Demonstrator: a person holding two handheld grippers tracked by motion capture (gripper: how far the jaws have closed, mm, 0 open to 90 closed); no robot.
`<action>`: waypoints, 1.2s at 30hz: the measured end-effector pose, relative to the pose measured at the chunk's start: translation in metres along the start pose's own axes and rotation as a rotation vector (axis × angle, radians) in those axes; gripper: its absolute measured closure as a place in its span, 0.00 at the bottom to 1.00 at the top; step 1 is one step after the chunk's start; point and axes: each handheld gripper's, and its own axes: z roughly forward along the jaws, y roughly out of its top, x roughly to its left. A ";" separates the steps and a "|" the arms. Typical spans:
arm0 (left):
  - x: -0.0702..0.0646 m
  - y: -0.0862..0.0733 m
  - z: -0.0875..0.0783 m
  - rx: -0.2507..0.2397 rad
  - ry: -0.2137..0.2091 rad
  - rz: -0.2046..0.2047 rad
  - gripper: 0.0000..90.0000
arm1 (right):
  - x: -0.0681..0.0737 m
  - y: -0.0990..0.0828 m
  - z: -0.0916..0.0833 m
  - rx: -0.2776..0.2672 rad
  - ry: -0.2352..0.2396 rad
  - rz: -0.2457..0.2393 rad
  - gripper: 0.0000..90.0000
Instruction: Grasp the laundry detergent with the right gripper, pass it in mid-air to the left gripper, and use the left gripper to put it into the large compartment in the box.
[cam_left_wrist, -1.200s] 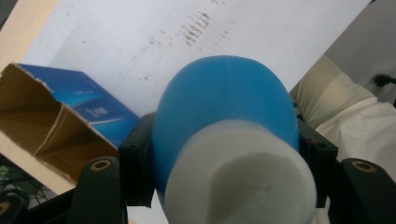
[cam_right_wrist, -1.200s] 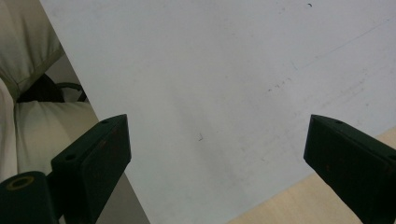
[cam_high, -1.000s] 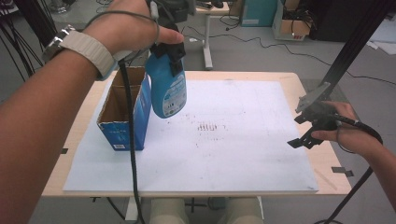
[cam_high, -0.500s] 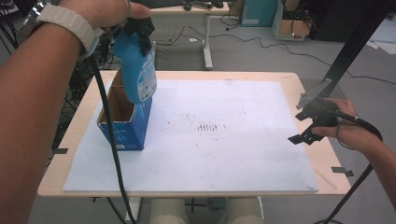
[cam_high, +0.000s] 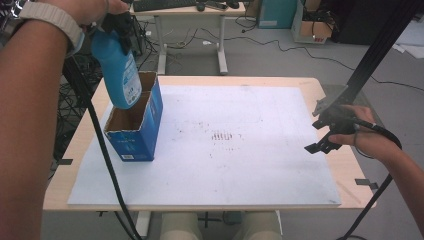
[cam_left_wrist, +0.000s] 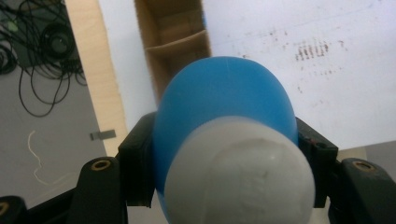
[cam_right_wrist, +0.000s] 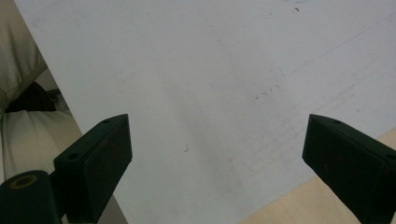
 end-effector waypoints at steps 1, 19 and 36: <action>0.005 0.000 0.002 0.000 0.000 -0.011 0.42 | 0.000 0.000 0.001 0.002 0.001 -0.001 0.09; 0.032 0.003 0.042 -0.007 0.010 -0.093 0.42 | -0.003 0.001 0.006 0.012 0.002 0.007 0.09; 0.036 0.004 0.082 -0.018 0.007 -0.094 0.42 | -0.004 -0.004 0.005 0.006 -0.001 0.036 0.09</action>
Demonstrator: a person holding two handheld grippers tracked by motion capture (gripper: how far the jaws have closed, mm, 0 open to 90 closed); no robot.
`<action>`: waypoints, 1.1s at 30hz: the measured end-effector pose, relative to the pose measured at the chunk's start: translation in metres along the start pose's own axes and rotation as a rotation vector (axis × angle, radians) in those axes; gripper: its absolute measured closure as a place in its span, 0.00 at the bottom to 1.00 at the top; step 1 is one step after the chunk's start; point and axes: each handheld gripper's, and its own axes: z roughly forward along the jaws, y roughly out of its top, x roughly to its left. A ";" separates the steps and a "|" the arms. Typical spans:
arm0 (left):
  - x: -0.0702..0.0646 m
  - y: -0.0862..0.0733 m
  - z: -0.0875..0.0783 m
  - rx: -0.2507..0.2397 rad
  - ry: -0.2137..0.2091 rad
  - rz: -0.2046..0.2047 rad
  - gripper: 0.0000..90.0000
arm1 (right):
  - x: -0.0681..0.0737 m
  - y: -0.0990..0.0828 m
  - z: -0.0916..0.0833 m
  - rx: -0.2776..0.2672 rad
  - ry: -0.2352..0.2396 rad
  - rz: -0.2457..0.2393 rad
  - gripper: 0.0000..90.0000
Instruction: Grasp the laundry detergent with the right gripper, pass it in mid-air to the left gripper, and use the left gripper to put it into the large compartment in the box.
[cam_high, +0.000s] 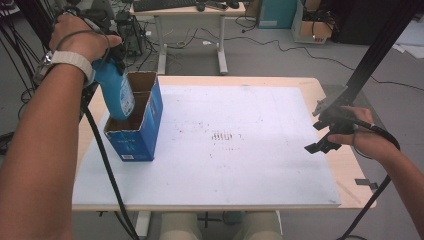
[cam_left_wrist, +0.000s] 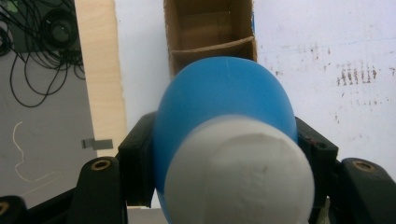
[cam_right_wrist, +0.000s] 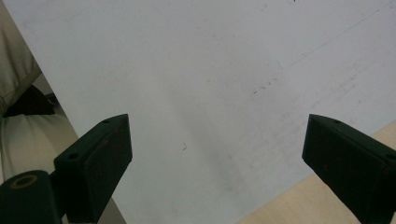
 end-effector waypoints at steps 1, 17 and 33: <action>0.000 0.000 0.002 0.002 -0.001 0.001 0.42 | 0.000 0.000 0.000 0.000 0.000 -0.004 0.09; 0.001 -0.004 0.038 0.006 -0.009 -0.009 0.42 | -0.001 -0.004 0.003 -0.002 0.003 0.007 0.09; -0.002 -0.012 0.092 -0.002 -0.012 -0.016 0.42 | -0.001 -0.009 0.005 -0.004 0.005 0.019 0.09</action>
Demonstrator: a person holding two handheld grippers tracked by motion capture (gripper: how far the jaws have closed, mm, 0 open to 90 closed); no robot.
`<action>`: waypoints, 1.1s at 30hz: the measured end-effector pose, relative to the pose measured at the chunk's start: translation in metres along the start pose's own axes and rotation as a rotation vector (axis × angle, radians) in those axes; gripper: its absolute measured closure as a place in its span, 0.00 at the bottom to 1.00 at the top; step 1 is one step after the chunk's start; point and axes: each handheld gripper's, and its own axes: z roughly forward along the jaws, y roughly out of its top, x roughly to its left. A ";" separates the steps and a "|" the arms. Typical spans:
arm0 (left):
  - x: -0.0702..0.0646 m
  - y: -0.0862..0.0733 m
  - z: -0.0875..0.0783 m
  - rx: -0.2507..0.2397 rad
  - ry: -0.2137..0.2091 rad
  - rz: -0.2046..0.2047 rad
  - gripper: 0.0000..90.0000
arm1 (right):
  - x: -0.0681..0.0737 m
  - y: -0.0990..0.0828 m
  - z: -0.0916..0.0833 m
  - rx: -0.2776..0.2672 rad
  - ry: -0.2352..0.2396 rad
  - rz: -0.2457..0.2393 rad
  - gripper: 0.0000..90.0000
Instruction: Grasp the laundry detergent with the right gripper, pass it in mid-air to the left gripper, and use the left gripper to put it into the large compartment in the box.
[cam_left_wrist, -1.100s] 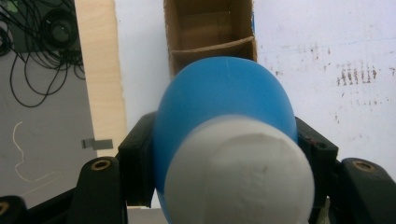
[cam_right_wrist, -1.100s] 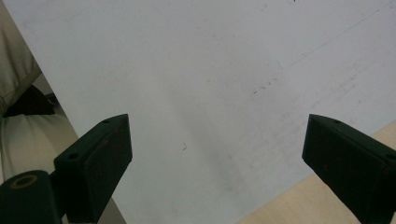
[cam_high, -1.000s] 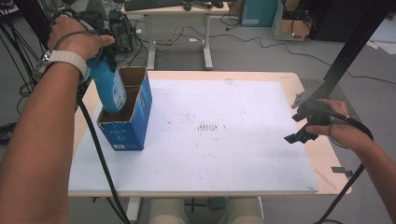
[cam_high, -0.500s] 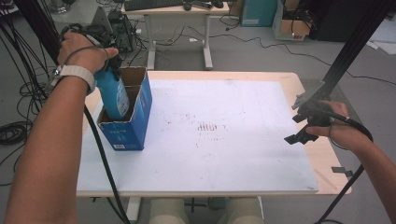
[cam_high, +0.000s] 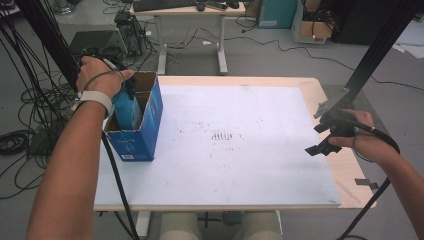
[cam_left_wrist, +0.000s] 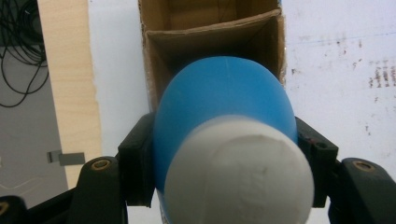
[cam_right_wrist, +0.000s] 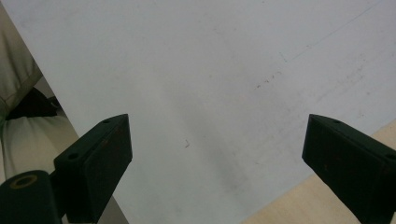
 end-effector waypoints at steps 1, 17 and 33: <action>0.000 0.000 0.003 0.001 0.001 0.002 0.42 | 0.000 0.000 0.000 -0.002 0.003 0.008 0.09; -0.003 -0.008 0.042 -0.004 0.018 0.019 0.42 | 0.000 -0.003 0.004 0.001 0.008 0.013 0.09; -0.005 -0.011 0.062 0.000 0.022 0.024 0.42 | 0.000 -0.005 0.005 0.004 0.011 0.022 0.09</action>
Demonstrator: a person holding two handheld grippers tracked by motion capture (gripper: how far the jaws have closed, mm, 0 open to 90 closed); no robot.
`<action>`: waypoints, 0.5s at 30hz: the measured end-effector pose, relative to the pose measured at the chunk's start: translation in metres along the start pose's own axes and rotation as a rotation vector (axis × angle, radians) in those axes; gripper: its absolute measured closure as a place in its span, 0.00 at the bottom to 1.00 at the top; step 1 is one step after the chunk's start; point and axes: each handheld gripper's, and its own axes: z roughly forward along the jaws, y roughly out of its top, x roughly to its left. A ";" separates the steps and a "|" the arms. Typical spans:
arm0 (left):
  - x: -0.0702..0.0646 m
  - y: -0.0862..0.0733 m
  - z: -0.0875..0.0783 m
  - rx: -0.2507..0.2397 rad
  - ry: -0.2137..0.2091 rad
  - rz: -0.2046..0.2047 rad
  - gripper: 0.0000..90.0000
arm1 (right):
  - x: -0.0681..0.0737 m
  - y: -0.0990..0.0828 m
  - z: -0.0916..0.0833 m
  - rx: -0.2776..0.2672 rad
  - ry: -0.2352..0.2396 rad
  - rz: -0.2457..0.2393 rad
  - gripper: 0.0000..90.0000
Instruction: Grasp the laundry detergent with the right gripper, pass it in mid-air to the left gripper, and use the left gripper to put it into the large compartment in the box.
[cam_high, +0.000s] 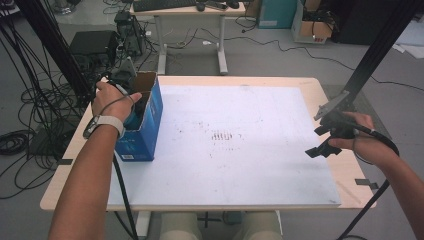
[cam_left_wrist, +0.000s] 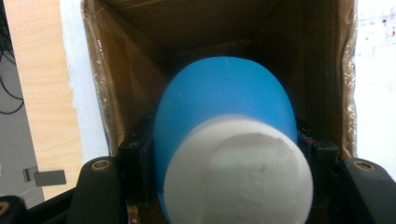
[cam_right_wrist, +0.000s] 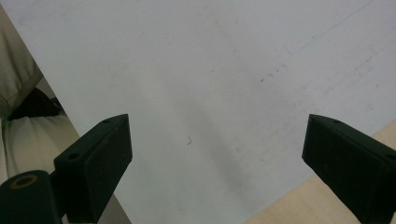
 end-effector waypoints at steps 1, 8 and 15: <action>0.000 0.000 0.001 0.000 -0.001 -0.001 0.42 | 0.000 0.000 0.000 0.000 0.000 0.000 0.09; 0.000 0.000 0.004 0.005 -0.004 -0.004 0.42 | 0.000 0.001 0.000 0.000 0.000 0.001 0.09; 0.001 0.000 0.005 0.008 -0.004 -0.003 0.42 | 0.000 0.001 0.001 0.001 0.000 0.000 0.09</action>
